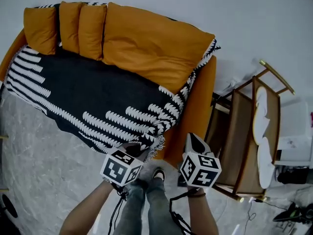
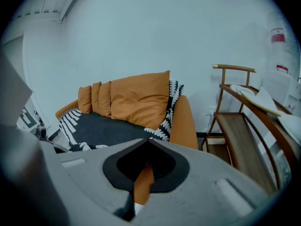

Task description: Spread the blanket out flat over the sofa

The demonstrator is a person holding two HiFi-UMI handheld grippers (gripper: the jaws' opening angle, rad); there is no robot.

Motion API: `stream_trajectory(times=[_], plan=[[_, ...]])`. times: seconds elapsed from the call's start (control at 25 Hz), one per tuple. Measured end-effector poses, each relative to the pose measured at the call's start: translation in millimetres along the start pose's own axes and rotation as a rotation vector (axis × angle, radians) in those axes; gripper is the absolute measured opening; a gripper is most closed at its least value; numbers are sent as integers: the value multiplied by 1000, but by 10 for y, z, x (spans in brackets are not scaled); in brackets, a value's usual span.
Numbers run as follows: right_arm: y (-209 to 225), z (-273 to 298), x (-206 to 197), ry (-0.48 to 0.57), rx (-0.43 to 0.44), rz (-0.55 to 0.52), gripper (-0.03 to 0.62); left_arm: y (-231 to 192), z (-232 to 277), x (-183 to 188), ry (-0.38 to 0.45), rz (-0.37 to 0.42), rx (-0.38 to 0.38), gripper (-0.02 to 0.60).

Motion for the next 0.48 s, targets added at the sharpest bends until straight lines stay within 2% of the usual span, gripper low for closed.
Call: stream_trajectory(times=[0.16, 0.48], plan=[[197, -141, -58, -7, -18, 7, 5, 200, 125, -97, -23, -19, -20, 37], [647, -508, -96, -23, -35, 2, 5, 534, 354, -225, -70, -6, 3, 37]])
Point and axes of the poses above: the fingertips, and each gripper's own axes: z forward along the fingers, y to its right, x out of its top, the point moved 8 cm from there along -z, backward along the fingers, and after that the axes turned 13 degrees about z, right-handed, at the moved point
